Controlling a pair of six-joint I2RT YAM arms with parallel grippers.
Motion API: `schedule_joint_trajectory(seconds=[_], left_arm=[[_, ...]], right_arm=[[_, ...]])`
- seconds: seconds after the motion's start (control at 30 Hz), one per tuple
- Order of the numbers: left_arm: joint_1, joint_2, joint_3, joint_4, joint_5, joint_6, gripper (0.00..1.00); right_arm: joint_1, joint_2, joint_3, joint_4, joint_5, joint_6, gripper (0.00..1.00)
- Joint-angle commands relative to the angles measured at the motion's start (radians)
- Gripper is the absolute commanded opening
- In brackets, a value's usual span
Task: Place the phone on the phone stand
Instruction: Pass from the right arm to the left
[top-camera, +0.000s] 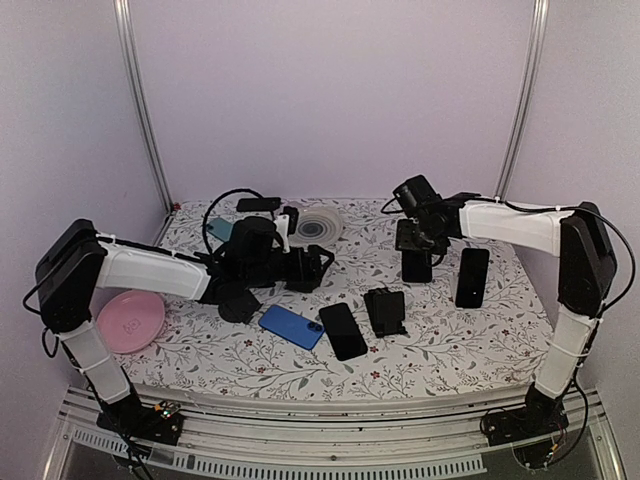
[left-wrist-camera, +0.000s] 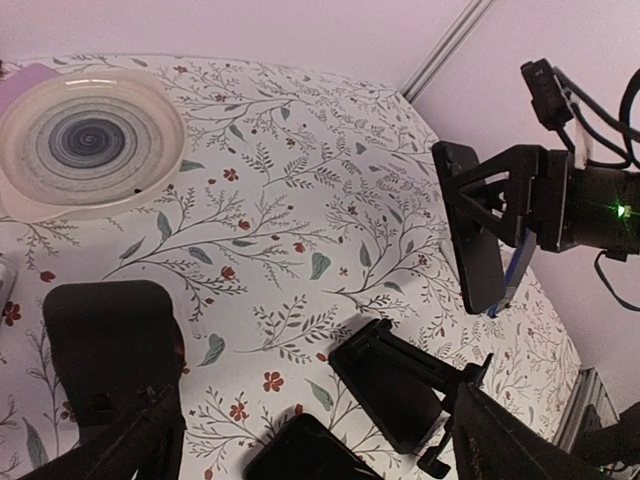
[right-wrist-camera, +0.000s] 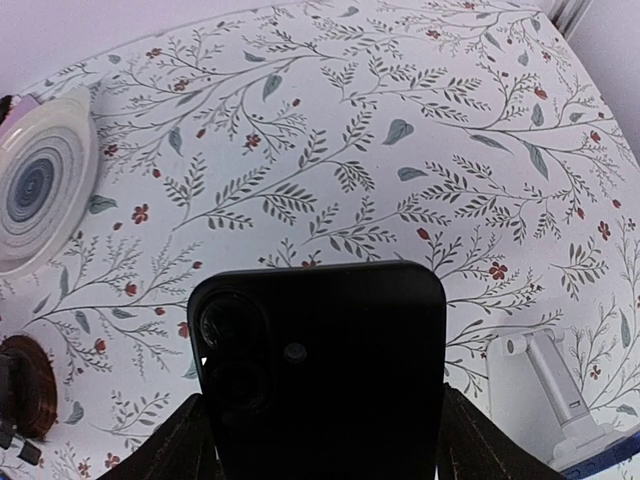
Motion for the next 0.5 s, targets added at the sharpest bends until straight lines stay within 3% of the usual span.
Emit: schedule_joint_trajectory(seconds=[0.0, 0.47], left_arm=[[-0.030, 0.020, 0.040, 0.075, 0.073, 0.009, 0.93], [-0.065, 0.023, 0.034, 0.173, 0.098, -0.029, 0.91]], right_arm=[[0.038, -0.097, 0.040, 0.044, 0.005, -0.022, 0.54], [0.092, -0.206, 0.023, 0.164, -0.098, -0.048, 0.55]])
